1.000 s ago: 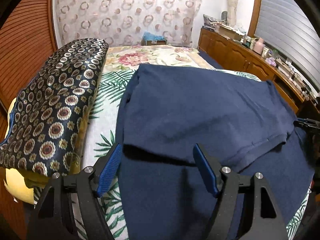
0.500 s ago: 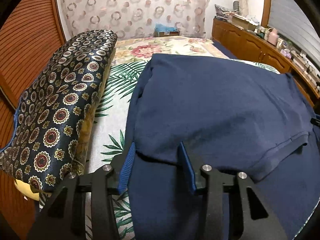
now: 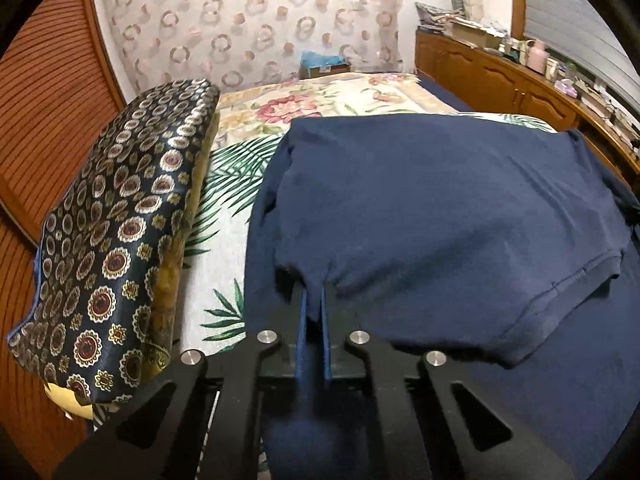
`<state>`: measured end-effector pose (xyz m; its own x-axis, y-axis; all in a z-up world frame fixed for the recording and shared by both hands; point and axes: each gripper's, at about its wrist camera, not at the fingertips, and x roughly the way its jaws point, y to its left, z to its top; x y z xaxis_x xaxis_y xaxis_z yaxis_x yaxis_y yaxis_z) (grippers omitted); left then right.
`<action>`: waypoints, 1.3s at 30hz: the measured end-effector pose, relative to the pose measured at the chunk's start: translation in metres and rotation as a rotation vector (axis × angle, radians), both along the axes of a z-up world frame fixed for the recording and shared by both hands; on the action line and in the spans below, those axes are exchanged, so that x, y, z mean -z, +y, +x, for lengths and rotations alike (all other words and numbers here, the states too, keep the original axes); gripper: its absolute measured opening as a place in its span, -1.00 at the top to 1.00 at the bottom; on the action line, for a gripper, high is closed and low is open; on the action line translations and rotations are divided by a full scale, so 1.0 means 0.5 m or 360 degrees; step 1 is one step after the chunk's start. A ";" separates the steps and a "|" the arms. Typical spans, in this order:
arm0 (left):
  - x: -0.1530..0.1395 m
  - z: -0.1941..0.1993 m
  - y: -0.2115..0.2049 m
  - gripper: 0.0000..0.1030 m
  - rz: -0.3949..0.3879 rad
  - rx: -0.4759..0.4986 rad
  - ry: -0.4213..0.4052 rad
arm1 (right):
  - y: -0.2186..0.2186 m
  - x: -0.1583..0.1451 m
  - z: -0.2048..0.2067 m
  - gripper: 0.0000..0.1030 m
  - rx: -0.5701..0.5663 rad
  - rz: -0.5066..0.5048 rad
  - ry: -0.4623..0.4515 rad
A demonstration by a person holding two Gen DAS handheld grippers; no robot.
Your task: Fold small clothes
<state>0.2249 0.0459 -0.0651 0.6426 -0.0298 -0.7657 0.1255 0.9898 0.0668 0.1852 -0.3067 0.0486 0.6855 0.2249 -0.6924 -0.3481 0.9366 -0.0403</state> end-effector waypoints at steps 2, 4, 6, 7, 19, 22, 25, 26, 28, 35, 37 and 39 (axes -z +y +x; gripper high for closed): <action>-0.013 -0.007 -0.003 0.91 -0.0020 0.0025 -0.0034 | -0.001 -0.010 0.000 0.86 -0.0016 0.0015 -0.0020; -0.042 -0.025 0.000 0.92 -0.0034 0.0008 -0.0139 | -0.005 -0.020 -0.001 0.86 -0.0022 0.0039 -0.0045; -0.068 -0.038 0.004 0.92 -0.0060 0.0009 -0.0195 | -0.016 -0.033 -0.004 0.87 -0.0024 0.0078 -0.0072; -0.081 -0.046 0.005 0.92 -0.0070 0.0011 -0.0225 | -0.023 -0.040 -0.006 0.87 -0.0020 0.0092 -0.0087; -0.163 -0.145 0.029 0.92 -0.0141 0.0042 -0.0368 | -0.057 -0.089 -0.114 0.88 0.0013 0.0184 -0.0259; -0.167 -0.176 0.027 0.92 -0.0147 0.0040 -0.0380 | -0.055 -0.082 -0.149 0.88 -0.0003 0.0178 -0.0268; -0.166 -0.207 0.026 0.92 -0.0146 0.0038 -0.0386 | -0.062 -0.077 -0.173 0.88 -0.0010 0.0173 -0.0279; -0.168 -0.217 0.026 0.92 -0.0146 0.0036 -0.0390 | -0.068 -0.079 -0.172 0.88 -0.0010 0.0171 -0.0282; -0.171 -0.245 0.028 0.92 -0.0152 0.0026 -0.0399 | -0.074 -0.082 -0.183 0.88 -0.0008 0.0170 -0.0290; -0.153 -0.326 0.026 0.92 -0.0198 0.0026 -0.0382 | -0.095 -0.074 -0.249 0.88 -0.0002 0.0147 -0.0263; -0.143 -0.342 0.025 0.92 -0.0204 0.0028 -0.0366 | -0.100 -0.069 -0.257 0.88 0.0003 0.0167 -0.0238; -0.123 -0.350 0.025 0.92 -0.0188 0.0022 -0.0335 | -0.105 -0.044 -0.257 0.88 0.0023 0.0208 -0.0195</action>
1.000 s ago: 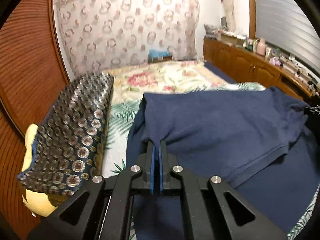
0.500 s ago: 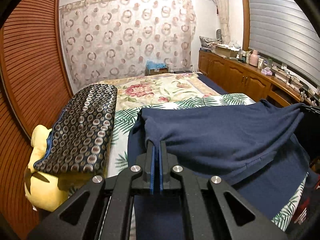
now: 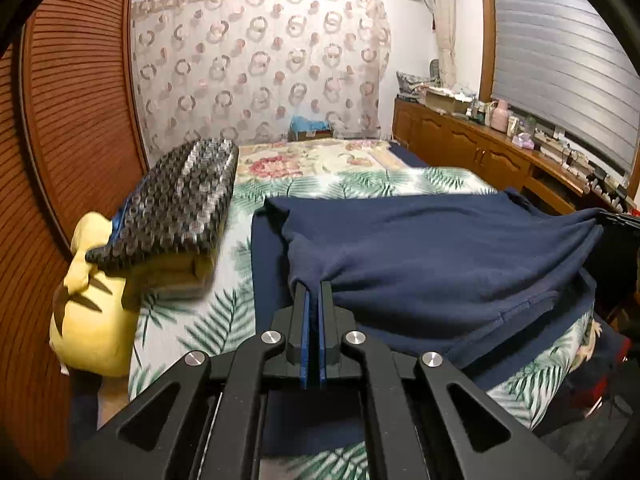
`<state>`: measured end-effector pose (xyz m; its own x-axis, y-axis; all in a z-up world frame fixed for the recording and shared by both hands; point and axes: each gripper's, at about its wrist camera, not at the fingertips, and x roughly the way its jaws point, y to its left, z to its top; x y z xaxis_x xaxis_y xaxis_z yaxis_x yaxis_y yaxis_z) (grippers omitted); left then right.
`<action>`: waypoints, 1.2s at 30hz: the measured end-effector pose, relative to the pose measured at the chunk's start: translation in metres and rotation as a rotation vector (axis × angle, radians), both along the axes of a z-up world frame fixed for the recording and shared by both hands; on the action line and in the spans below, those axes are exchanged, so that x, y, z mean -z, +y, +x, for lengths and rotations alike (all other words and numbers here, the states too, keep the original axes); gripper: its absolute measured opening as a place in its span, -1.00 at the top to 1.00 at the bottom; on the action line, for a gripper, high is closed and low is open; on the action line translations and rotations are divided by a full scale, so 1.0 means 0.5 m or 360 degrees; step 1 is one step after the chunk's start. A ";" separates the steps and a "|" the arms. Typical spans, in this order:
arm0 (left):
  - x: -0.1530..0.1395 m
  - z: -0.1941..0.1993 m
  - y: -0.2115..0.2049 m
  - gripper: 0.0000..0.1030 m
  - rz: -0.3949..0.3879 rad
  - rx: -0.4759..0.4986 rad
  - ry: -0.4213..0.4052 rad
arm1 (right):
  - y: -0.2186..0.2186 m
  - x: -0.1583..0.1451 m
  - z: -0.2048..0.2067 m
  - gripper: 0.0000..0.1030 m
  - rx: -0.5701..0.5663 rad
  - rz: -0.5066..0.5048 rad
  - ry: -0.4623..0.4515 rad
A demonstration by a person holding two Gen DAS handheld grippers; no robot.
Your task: Fold small clothes
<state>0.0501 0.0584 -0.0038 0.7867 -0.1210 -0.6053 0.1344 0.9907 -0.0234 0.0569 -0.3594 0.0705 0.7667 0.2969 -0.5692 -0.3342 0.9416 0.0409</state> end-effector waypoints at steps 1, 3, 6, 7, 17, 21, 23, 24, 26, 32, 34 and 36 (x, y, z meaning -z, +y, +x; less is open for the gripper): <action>0.008 -0.001 -0.003 0.92 0.0010 -0.0001 0.0017 | 0.004 0.000 -0.002 0.87 0.0003 -0.0004 0.0020; 0.029 0.003 -0.005 0.92 0.0020 -0.0011 0.0069 | 0.002 0.021 0.006 0.87 0.0014 0.0007 0.0060; 0.050 -0.002 -0.005 0.92 0.0023 -0.0017 0.0081 | 0.005 0.030 0.020 0.87 0.0040 -0.0014 0.0080; 0.054 -0.005 -0.004 0.92 0.0015 -0.0019 0.0083 | 0.005 0.033 0.024 0.87 0.0041 -0.0017 0.0082; 0.051 -0.034 -0.016 0.02 0.0016 0.0046 0.0034 | 0.043 -0.009 -0.001 0.09 0.0165 -0.0123 0.0024; 0.051 -0.037 -0.014 -0.52 0.0020 0.0042 0.0045 | 0.070 -0.019 -0.010 -0.19 0.0147 -0.0142 -0.0056; 0.056 -0.036 -0.011 -0.53 0.0004 0.0042 0.0052 | 0.087 -0.024 -0.009 -0.25 0.0128 -0.0135 -0.0099; 0.060 -0.035 -0.011 -0.53 0.0001 0.0037 0.0061 | 0.100 -0.028 -0.006 -0.26 0.0115 -0.0125 -0.0117; 0.067 -0.034 -0.011 -0.53 0.0012 0.0005 0.0062 | 0.117 -0.018 -0.004 -0.29 0.0094 -0.0114 -0.0136; 0.091 -0.035 -0.012 -0.53 0.0017 -0.0017 0.0093 | 0.225 0.029 0.046 -0.29 -0.0081 -0.0080 -0.0109; 0.096 -0.035 -0.009 -0.53 0.0018 -0.0030 0.0098 | 0.262 0.045 0.056 -0.29 -0.0133 -0.0071 -0.0092; 0.102 -0.035 -0.004 -0.53 0.0012 -0.0047 0.0107 | 0.293 0.060 0.066 -0.29 -0.0193 -0.0064 -0.0064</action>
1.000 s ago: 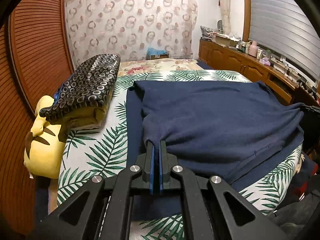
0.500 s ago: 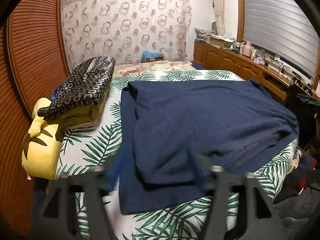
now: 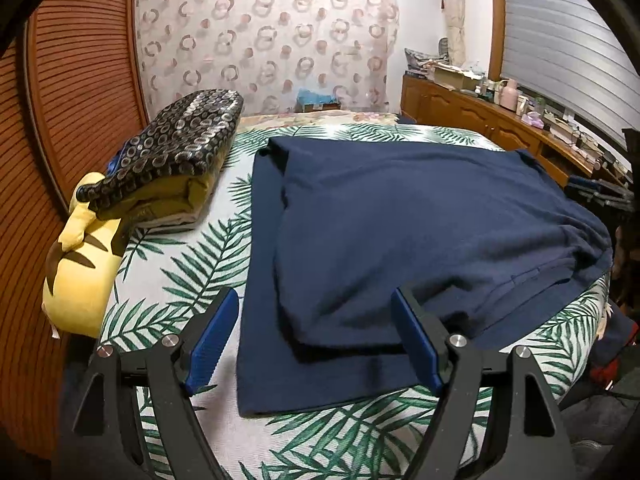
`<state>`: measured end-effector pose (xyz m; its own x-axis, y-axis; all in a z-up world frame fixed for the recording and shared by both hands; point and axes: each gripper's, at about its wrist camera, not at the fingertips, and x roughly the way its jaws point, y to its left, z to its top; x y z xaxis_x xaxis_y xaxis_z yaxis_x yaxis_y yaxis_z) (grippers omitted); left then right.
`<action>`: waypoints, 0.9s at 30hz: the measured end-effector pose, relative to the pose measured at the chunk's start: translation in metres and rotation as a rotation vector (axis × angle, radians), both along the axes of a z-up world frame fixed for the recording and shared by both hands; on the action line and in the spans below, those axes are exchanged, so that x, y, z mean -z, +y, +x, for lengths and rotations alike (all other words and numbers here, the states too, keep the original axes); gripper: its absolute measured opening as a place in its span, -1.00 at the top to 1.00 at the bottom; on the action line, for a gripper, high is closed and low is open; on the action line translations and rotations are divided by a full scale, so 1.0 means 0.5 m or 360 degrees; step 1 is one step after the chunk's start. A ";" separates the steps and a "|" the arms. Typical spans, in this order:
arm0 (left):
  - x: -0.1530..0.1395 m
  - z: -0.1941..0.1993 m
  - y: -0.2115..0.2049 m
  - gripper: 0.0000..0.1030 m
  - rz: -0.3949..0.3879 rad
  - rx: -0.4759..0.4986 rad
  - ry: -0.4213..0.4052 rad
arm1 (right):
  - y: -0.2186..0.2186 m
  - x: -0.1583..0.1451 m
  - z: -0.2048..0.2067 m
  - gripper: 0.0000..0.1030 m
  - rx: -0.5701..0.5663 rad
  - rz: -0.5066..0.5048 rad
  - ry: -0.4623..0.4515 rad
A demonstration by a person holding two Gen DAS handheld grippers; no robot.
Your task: Fold small clothes
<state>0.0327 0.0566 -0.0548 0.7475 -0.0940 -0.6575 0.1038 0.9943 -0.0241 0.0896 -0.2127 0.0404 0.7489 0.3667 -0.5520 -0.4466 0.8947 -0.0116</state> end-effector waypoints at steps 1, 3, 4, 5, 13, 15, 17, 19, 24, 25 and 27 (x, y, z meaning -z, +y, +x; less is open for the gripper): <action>0.003 0.000 0.003 -0.53 -0.0002 -0.0008 0.0006 | 0.008 0.007 0.011 -0.29 -0.0026 0.0011 0.0020; 0.007 -0.002 0.010 -0.53 -0.0002 -0.0022 0.0011 | 0.030 0.023 0.012 -0.29 -0.0068 0.0014 0.0062; 0.009 -0.004 0.014 -0.53 -0.0004 -0.0027 0.0013 | 0.027 0.029 0.028 -0.29 -0.0076 0.0011 0.0082; 0.011 -0.007 0.018 -0.53 -0.0006 -0.0031 0.0013 | 0.035 0.037 0.028 -0.29 -0.0080 0.0009 0.0105; 0.018 -0.021 0.049 -0.53 -0.0012 -0.0078 0.0016 | 0.036 0.071 0.041 -0.31 -0.0098 0.0026 0.0163; 0.022 -0.022 0.059 -0.53 -0.0027 -0.0094 0.0025 | 0.034 0.066 0.037 -0.32 -0.0083 -0.0007 0.0110; 0.025 -0.019 0.065 -0.53 -0.0053 -0.0102 0.0042 | 0.034 0.075 0.025 -0.33 -0.0077 0.0001 0.0083; 0.030 -0.017 0.068 -0.53 -0.0069 -0.0100 0.0063 | 0.035 0.079 0.027 -0.34 -0.0069 0.0016 0.0071; 0.043 -0.015 0.064 -0.53 -0.0102 -0.0084 0.0101 | 0.044 0.090 0.017 -0.35 -0.0073 -0.0008 0.0062; 0.044 -0.013 0.063 -0.53 -0.0117 -0.0075 0.0107 | 0.044 0.090 0.018 -0.35 -0.0075 -0.0011 0.0063; 0.048 -0.007 0.062 -0.53 -0.0151 -0.0061 0.0124 | 0.041 0.092 0.012 -0.35 -0.0083 -0.0012 0.0065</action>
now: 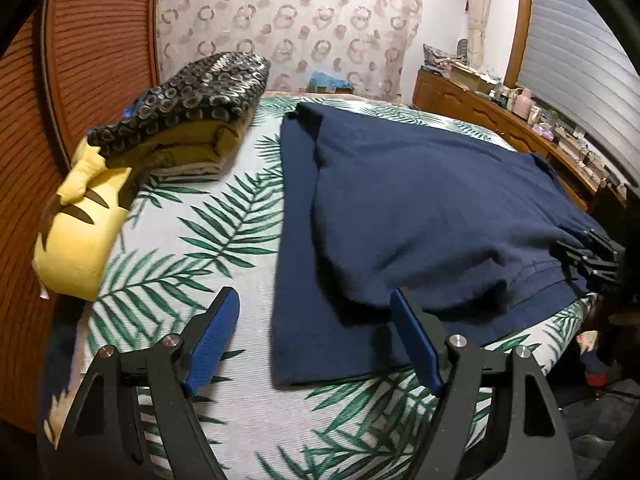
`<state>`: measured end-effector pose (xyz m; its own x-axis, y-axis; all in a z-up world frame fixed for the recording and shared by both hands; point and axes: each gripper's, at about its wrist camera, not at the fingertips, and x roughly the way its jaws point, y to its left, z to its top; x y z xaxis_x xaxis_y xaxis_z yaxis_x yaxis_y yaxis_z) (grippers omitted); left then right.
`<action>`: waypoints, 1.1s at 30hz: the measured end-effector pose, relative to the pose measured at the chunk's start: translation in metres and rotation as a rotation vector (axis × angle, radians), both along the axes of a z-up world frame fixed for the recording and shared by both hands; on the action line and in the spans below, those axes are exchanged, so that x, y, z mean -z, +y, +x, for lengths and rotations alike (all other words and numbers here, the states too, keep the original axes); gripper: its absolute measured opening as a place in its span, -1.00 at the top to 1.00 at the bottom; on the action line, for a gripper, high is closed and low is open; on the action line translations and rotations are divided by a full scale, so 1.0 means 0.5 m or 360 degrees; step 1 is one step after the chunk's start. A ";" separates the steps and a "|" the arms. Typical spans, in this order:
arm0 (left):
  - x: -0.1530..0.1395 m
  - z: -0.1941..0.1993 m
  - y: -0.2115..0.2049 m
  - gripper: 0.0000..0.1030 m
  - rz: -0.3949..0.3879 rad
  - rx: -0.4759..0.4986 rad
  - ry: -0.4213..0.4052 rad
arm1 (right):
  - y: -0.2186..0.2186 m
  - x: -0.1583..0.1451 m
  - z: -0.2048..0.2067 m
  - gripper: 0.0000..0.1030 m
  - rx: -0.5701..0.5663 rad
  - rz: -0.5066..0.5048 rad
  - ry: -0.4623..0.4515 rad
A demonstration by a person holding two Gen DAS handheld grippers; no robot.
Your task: Fold small clothes
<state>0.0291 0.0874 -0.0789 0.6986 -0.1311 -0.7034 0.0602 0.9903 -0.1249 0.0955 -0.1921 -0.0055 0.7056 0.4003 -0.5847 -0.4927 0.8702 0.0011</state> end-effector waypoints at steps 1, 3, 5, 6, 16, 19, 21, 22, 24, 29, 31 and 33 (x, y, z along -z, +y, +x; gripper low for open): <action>0.003 0.005 0.000 -0.49 -0.0018 0.0006 0.0018 | 0.000 0.005 -0.001 -0.35 -0.0003 0.0002 0.0004; 0.002 0.013 -0.002 -0.22 -0.0011 -0.0013 0.0026 | 0.008 0.006 0.003 -0.36 -0.0008 0.0002 0.0018; 0.000 0.019 -0.002 -0.07 -0.0016 -0.0018 0.0035 | 0.010 0.004 0.010 -0.37 -0.0014 -0.0005 0.0035; 0.000 0.021 -0.003 0.06 -0.0027 -0.0009 0.0035 | 0.008 0.003 0.012 -0.37 -0.0019 -0.0007 0.0041; -0.013 0.030 -0.029 0.83 -0.0095 0.0072 0.0031 | 0.012 -0.006 0.024 -0.39 -0.0037 -0.0015 0.0071; -0.040 0.026 -0.041 0.85 -0.0127 0.0097 -0.0054 | 0.005 -0.011 0.026 -0.39 -0.0067 0.0008 0.0109; -0.061 0.027 -0.054 0.86 -0.0120 0.0109 -0.0099 | -0.006 -0.020 0.027 -0.39 -0.0081 0.0073 0.0154; -0.070 0.030 -0.060 0.86 -0.0119 0.0117 -0.0116 | -0.013 -0.024 0.028 -0.39 -0.0079 0.0103 0.0174; -0.092 0.033 -0.076 0.86 -0.0121 0.0146 -0.0161 | -0.023 -0.029 0.027 -0.39 -0.0060 0.0104 0.0179; -0.133 0.045 -0.109 0.86 -0.0111 0.0208 -0.0247 | -0.034 -0.035 0.017 -0.39 0.0000 -0.0005 0.0124; -0.141 0.053 -0.122 0.87 -0.0105 0.0242 -0.0248 | -0.035 -0.038 0.012 -0.39 0.0004 -0.0026 0.0110; -0.145 0.062 -0.131 0.87 -0.0110 0.0266 -0.0251 | -0.034 -0.039 0.006 -0.39 0.0000 -0.0038 0.0102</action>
<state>0.0601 0.0219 -0.0066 0.7637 -0.2980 -0.5726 0.2465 0.9545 -0.1680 0.0984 -0.2090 0.0140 0.6666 0.3855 -0.6381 -0.4920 0.8705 0.0118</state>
